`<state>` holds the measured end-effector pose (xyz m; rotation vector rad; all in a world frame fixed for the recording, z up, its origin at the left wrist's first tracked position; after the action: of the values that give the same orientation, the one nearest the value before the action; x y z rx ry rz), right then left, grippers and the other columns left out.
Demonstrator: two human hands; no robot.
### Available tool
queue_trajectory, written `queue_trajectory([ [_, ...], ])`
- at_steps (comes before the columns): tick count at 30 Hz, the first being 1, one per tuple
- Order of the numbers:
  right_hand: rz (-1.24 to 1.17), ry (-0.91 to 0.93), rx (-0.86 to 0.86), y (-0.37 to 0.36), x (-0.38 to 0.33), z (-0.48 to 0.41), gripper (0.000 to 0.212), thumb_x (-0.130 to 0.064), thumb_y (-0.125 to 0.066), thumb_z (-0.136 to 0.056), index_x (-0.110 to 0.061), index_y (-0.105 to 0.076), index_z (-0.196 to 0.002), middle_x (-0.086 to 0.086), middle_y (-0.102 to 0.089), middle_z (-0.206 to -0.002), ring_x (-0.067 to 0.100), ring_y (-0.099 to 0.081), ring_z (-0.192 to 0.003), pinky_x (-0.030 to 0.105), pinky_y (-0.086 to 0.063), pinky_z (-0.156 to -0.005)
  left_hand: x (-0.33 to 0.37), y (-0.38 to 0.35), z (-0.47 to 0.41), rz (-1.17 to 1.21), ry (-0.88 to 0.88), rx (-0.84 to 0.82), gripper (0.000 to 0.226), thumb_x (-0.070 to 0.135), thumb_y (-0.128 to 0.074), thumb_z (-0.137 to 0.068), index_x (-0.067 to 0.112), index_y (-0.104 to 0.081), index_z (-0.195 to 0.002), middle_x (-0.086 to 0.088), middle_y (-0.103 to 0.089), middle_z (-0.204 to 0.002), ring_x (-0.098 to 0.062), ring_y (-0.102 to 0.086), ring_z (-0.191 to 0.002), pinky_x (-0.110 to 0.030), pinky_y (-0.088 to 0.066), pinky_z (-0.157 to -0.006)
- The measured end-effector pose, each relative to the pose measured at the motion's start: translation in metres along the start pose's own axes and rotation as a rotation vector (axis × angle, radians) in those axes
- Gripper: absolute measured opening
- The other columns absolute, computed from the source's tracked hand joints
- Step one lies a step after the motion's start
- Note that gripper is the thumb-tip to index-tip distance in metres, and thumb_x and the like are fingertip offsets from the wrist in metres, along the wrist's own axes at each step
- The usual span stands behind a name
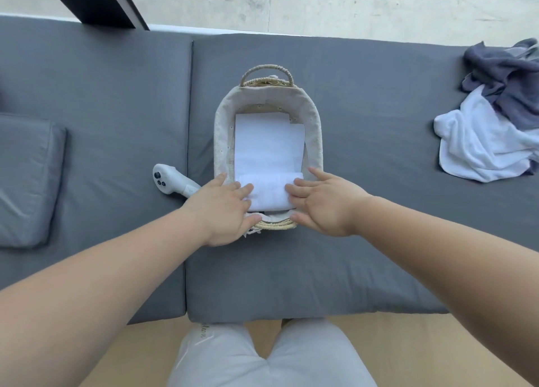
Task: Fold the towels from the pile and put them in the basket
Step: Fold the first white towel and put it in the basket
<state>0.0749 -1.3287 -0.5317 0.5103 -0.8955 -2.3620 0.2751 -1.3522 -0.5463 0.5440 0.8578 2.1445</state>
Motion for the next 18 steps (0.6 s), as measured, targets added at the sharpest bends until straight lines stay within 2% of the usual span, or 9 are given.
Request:
queue_trajectory([
  [2, 0.039, 0.025, -0.040, 0.002, 0.000, -0.004, 0.104, -0.063, 0.026, -0.084, -0.016, -0.035, -0.154, 0.000, -0.021, -0.166, 0.018, -0.012, -0.154, 0.046, 0.007, -0.125, 0.000, 0.002, 0.000, -0.012, 0.017, -0.080, 0.072, 0.057, -0.003, -0.101, 0.019, -0.037, -0.152, -0.002, -0.011, -0.167, -0.021, -0.014, -0.153, -0.049, -0.001, -0.123],
  [6, 0.035, 0.034, -0.151, 0.000, -0.002, -0.012, 0.109, -0.066, 0.025, -0.077, -0.013, -0.027, -0.156, 0.004, -0.014, -0.167, 0.018, -0.008, -0.155, 0.050, 0.009, -0.124, -0.003, 0.002, -0.014, -0.134, 0.022, -0.187, 0.062, 0.043, -0.009, -0.102, 0.020, -0.034, -0.154, -0.003, -0.006, -0.168, -0.024, -0.013, -0.153, -0.054, 0.005, -0.122],
  [9, 0.001, -0.044, -0.285, 0.001, -0.004, -0.026, 0.086, -0.064, 0.009, -0.095, -0.011, -0.015, -0.159, 0.005, -0.004, -0.169, 0.018, -0.001, -0.155, 0.052, 0.010, -0.123, 0.000, 0.004, -0.028, -0.159, 0.062, -0.297, 0.057, 0.040, -0.019, -0.101, 0.026, -0.032, -0.155, -0.003, -0.002, -0.168, -0.026, -0.008, -0.153, -0.058, 0.009, -0.120],
  [13, 0.114, -0.043, -0.428, 0.000, -0.010, -0.040, 0.058, -0.038, -0.008, -0.107, -0.015, -0.009, -0.160, 0.010, 0.007, -0.168, 0.026, 0.005, -0.155, 0.057, 0.007, -0.122, 0.001, 0.003, -0.035, -0.210, 0.072, -0.349, 0.057, 0.038, -0.020, -0.100, 0.028, -0.026, -0.156, -0.002, 0.001, -0.167, -0.026, -0.002, -0.154, -0.061, 0.012, -0.118],
  [15, 0.148, -0.045, -0.440, -0.002, -0.010, -0.043, 0.056, -0.030, -0.011, -0.107, -0.013, -0.009, -0.160, 0.011, 0.009, -0.167, 0.027, 0.006, -0.155, 0.059, 0.006, -0.122, 0.000, 0.000, -0.035, -0.236, 0.078, -0.358, 0.060, 0.036, -0.017, -0.099, 0.024, -0.022, -0.158, -0.002, 0.003, -0.167, -0.026, 0.000, -0.154, -0.061, 0.013, -0.118],
  [18, 0.151, -0.062, -0.457, -0.002, -0.010, -0.044, 0.056, -0.028, -0.012, -0.106, -0.011, -0.009, -0.159, 0.011, 0.010, -0.167, 0.026, 0.007, -0.155, 0.059, 0.006, -0.122, 0.001, 0.000, -0.035, -0.237, 0.087, -0.372, 0.060, 0.037, -0.016, -0.099, 0.024, -0.020, -0.158, -0.002, 0.005, -0.167, -0.026, 0.000, -0.154, -0.061, 0.015, -0.117],
])
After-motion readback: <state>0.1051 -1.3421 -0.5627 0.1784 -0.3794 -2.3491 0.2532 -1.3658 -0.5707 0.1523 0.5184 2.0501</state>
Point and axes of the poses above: each hand's wrist, its own z-axis away from the middle knuckle, its own y-axis out of the back of the hand, x = y × z, the point moved 4 cm from there along -z, towards the middle knuckle
